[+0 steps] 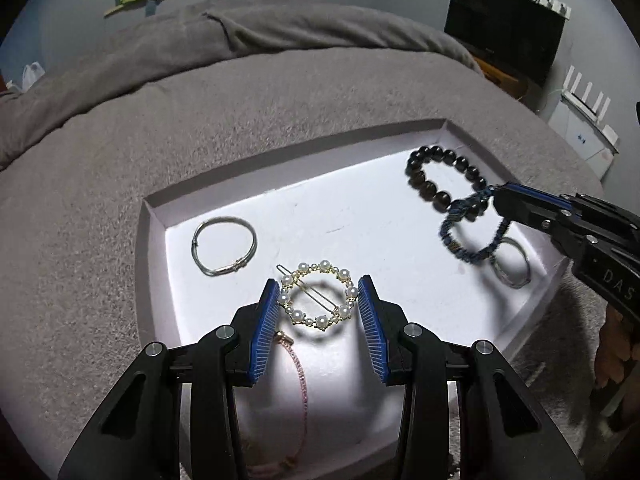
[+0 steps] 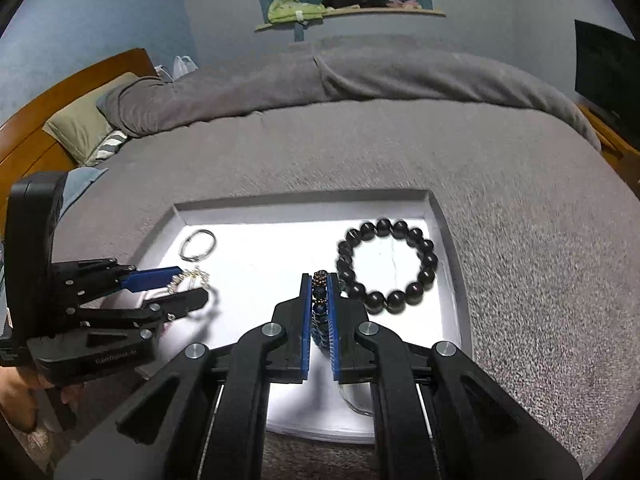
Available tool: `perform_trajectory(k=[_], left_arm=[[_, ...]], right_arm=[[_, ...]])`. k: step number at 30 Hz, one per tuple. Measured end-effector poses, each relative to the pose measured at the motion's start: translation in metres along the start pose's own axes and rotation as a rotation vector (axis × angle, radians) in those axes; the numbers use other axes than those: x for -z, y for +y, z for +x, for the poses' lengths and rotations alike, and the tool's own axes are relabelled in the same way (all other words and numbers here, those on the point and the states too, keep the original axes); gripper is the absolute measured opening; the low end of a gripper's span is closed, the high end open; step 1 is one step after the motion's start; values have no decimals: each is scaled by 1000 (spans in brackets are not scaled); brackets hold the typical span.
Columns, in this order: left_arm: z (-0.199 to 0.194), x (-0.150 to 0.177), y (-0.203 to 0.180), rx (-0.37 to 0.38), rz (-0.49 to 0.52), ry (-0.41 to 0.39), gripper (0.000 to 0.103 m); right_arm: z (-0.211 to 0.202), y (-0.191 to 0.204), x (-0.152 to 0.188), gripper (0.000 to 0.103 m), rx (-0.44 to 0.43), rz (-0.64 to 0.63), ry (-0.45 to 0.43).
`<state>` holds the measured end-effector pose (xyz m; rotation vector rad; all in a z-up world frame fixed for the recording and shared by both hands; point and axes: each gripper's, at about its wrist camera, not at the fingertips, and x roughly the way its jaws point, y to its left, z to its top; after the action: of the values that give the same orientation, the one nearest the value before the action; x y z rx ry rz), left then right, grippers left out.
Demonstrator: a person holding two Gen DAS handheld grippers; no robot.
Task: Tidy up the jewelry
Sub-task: 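Carry the pearl clip and blue bracelet into the box and open both tools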
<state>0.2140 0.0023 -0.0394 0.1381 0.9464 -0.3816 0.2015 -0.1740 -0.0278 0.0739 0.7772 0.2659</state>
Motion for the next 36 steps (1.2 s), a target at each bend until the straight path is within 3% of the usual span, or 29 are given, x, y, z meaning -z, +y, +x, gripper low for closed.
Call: perform_trajectory(k=[11, 14, 28, 31, 34, 36], left_arm=[[4, 10, 16, -25, -25, 20, 42], [1, 12, 18, -71, -16, 17, 42], [2, 12, 21, -55, -27, 22, 43], [1, 11, 23, -42, -38, 14, 46], [-3, 12, 24, -35, -52, 1, 47], [-7, 13, 24, -32, -61, -15, 47]], right_arm=[[19, -15, 11, 7, 8, 48, 74], [21, -16, 11, 7, 10, 53, 78], [26, -14, 15, 7, 4, 49, 119], [21, -13, 14, 11, 3, 46, 109], [13, -14, 14, 30, 1, 48, 94], [7, -13, 13, 31, -5, 49, 83]])
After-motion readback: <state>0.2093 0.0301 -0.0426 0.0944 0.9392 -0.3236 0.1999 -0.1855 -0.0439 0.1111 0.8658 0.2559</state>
